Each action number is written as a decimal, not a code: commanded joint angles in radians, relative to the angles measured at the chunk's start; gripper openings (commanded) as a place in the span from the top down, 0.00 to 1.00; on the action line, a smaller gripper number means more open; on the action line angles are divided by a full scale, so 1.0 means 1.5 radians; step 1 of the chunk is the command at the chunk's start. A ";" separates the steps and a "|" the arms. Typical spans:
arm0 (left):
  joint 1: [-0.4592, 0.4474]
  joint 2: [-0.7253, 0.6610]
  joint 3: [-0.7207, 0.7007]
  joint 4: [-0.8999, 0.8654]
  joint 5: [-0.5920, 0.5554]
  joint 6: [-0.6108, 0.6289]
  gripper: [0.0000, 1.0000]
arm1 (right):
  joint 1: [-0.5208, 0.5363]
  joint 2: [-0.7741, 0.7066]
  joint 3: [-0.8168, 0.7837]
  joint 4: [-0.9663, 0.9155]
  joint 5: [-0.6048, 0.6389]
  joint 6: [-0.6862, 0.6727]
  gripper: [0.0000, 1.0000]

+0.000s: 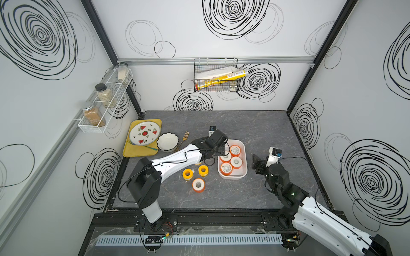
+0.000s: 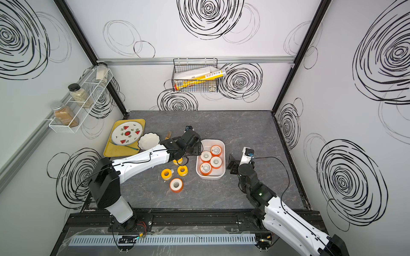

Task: Put the sealing tape into the storage box
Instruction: Place the sealing tape in the storage box.

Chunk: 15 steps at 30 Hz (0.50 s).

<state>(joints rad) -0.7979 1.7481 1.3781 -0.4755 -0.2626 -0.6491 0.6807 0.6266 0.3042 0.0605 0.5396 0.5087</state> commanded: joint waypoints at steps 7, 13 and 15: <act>-0.037 0.184 0.196 -0.037 0.038 0.050 0.41 | -0.002 -0.016 -0.012 0.001 0.022 0.013 0.18; -0.036 0.258 0.262 -0.040 0.048 0.057 0.41 | -0.002 -0.013 -0.011 0.001 0.023 0.013 0.18; -0.037 0.276 0.283 -0.041 0.051 0.059 0.41 | -0.002 -0.013 -0.012 0.001 0.022 0.013 0.18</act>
<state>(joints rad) -0.8566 2.1391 1.7432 -0.5350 -0.1974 -0.5823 0.6807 0.6147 0.2989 0.0601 0.5564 0.5133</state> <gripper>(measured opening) 0.763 0.819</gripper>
